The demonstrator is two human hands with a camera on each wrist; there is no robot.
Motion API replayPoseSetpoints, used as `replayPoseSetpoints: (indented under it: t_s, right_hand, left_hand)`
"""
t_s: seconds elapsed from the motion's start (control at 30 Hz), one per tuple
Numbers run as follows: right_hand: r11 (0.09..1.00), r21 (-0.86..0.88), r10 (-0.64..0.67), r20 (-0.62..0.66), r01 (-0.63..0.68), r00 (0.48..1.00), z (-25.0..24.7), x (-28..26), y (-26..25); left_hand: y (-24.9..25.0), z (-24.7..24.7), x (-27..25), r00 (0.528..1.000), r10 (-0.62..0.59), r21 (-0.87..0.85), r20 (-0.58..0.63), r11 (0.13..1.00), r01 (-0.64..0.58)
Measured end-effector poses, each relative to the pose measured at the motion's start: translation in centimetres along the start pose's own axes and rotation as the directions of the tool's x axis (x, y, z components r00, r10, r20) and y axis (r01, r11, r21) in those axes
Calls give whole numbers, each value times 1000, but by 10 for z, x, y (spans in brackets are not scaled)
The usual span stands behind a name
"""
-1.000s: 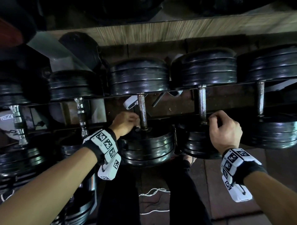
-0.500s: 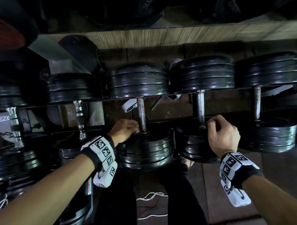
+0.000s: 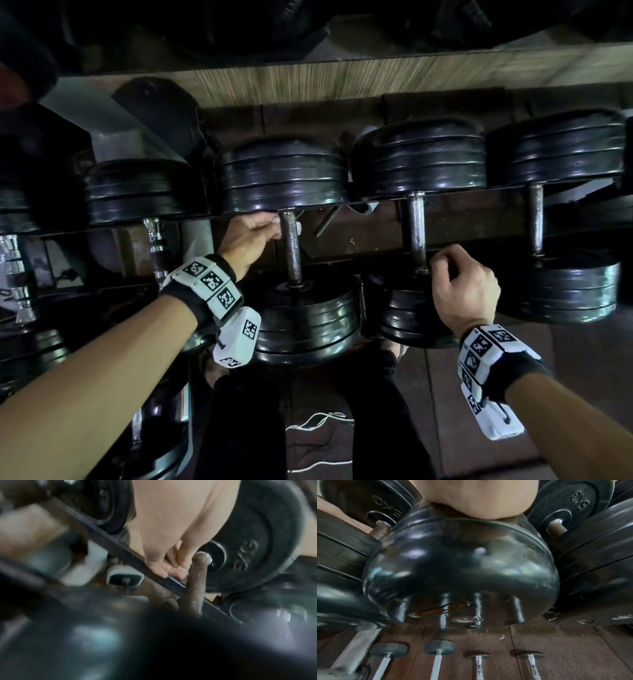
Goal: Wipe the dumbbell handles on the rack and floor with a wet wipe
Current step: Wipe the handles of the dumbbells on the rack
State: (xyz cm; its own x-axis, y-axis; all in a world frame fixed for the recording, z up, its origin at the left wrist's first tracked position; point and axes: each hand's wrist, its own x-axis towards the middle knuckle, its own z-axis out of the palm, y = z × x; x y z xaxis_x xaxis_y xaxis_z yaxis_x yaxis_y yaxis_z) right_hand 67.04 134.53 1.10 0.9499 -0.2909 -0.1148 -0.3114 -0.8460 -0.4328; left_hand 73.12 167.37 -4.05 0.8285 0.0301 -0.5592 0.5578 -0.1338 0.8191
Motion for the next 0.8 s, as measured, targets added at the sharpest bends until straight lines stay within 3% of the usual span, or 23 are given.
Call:
replayPoseSetpoints:
  t_s: [0.07, 0.17, 0.3, 0.47, 0.6, 0.8]
  right_hand:
    - [1000, 3, -2, 2, 2, 1000, 1, 0, 1]
    - [1000, -1, -11, 2, 11, 1000, 2, 1, 3]
    - [1000, 4, -14, -3, 14, 1000, 2, 1, 2]
    - [1000, 5, -8, -2, 8, 1000, 2, 1, 2]
    - [1000, 3, -1, 0, 1, 1000, 3, 1, 2]
    - [1000, 13, 13, 7, -13, 1000, 3, 1, 2]
  left_hand:
    - [-3, -2, -15, 995, 99, 8, 5, 995, -99]
    - [-6, 3, -26, 989, 151, 62, 4, 987, -151]
    - [-6, 15, -13, 997, 46, 115, -57, 993, -39]
    - [-29, 9, -36, 997, 70, 185, -27, 981, -64]
    - [-34, 14, -27, 1000, 7, 238, -27, 971, 0]
    - [-32, 4, -40, 996, -67, 105, 57, 993, 61]
